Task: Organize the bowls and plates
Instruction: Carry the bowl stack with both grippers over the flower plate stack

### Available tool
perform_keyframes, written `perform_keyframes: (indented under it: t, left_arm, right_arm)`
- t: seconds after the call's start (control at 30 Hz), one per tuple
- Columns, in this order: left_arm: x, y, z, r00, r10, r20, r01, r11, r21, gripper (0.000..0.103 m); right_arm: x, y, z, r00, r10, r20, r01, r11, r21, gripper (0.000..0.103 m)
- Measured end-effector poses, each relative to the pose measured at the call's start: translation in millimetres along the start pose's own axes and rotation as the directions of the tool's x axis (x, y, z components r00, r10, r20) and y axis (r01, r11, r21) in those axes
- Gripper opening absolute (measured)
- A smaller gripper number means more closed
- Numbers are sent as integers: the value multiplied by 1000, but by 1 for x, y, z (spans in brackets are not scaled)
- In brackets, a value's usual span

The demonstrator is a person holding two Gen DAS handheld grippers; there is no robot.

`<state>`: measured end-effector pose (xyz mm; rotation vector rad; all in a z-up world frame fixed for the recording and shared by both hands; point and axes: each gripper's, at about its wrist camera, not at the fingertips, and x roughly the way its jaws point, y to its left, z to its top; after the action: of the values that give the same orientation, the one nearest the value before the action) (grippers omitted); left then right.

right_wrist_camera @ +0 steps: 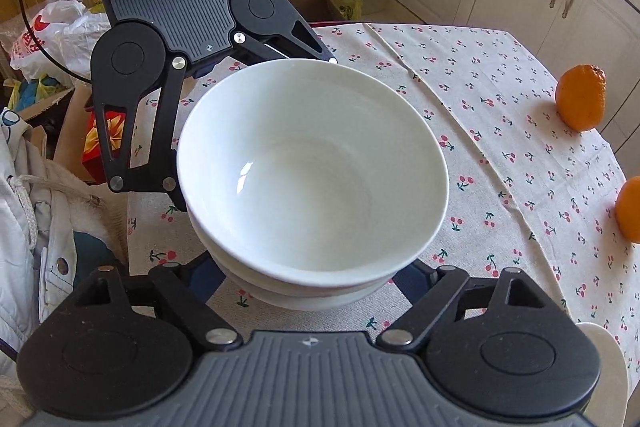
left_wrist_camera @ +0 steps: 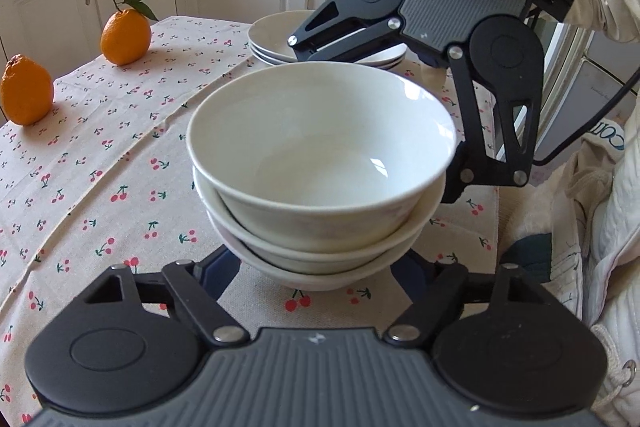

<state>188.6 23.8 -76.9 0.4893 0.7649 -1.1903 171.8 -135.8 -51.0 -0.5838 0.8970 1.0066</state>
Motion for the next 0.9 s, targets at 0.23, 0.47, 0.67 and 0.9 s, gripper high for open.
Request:
perform_keyframes:
  t: [0.23, 0.47, 0.67, 0.9]
  left_arm:
    - [2, 2, 1, 1000, -10, -2, 10, 1000, 6, 82]
    - [1, 1, 1, 1000, -6, 1, 6, 1000, -1, 82]
    - [-1, 0, 4, 1000, -4, 7, 4, 1000, -6, 82]
    - [-3, -6, 19, 1000, 17, 19, -17, 1000, 10, 82]
  right_arm:
    - [0, -3, 1, 1000, 16, -4, -16, 1000, 14, 89]
    - [0, -5, 1, 1000, 24, 1, -24, 999, 27, 89]
    - [-4, -5, 1, 1000, 18, 5, -18, 999, 29, 89]
    - [-18, -7, -2, 1000, -5, 15, 5, 1000, 22, 89]
